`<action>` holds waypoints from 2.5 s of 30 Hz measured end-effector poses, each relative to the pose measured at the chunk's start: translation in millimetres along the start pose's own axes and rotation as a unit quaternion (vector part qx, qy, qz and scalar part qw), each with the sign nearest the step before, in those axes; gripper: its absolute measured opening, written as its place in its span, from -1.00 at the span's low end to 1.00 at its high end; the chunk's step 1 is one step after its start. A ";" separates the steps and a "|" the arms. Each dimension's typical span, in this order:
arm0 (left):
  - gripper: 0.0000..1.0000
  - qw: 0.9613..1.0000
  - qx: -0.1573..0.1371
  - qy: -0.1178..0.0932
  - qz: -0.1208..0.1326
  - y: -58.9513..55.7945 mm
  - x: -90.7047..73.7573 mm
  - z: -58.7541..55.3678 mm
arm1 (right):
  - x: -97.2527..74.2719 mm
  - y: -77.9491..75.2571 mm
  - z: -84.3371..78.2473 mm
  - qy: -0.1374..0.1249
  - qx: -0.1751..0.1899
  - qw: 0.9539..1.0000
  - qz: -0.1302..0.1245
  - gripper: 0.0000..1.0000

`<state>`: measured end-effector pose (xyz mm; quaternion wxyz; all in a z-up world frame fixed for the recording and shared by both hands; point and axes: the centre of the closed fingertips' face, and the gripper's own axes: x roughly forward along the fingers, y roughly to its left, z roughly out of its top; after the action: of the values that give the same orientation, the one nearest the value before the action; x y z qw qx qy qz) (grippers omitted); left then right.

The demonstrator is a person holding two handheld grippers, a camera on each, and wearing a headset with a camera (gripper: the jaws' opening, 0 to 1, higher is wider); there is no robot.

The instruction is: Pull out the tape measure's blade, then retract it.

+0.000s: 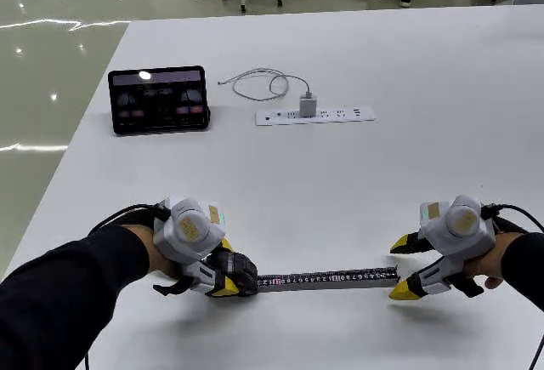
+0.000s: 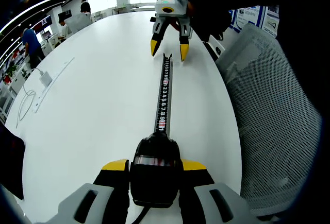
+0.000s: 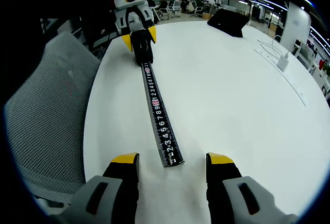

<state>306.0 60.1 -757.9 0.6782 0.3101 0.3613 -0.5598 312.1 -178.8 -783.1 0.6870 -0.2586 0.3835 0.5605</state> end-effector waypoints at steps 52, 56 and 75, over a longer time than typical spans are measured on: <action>1.00 0.949 -0.237 -0.132 0.160 32.0 -45.2 -24.8 | -16.4 -6.3 8.4 -0.082 0.127 0.983 -0.104 1.00; 1.00 0.936 -0.281 -0.121 0.172 24.2 -50.7 -46.1 | -23.7 -2.3 1.7 -0.107 0.162 0.974 -0.118 1.00; 1.00 0.904 -0.316 -0.167 0.235 -26.5 -105.5 -80.9 | -77.9 38.3 -41.6 -0.138 0.175 0.954 -0.202 1.00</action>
<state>256.5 178.6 -714.2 0.9030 0.0572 0.3173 -0.2841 259.1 -246.9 -740.5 0.8668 -0.1261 0.3166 0.3640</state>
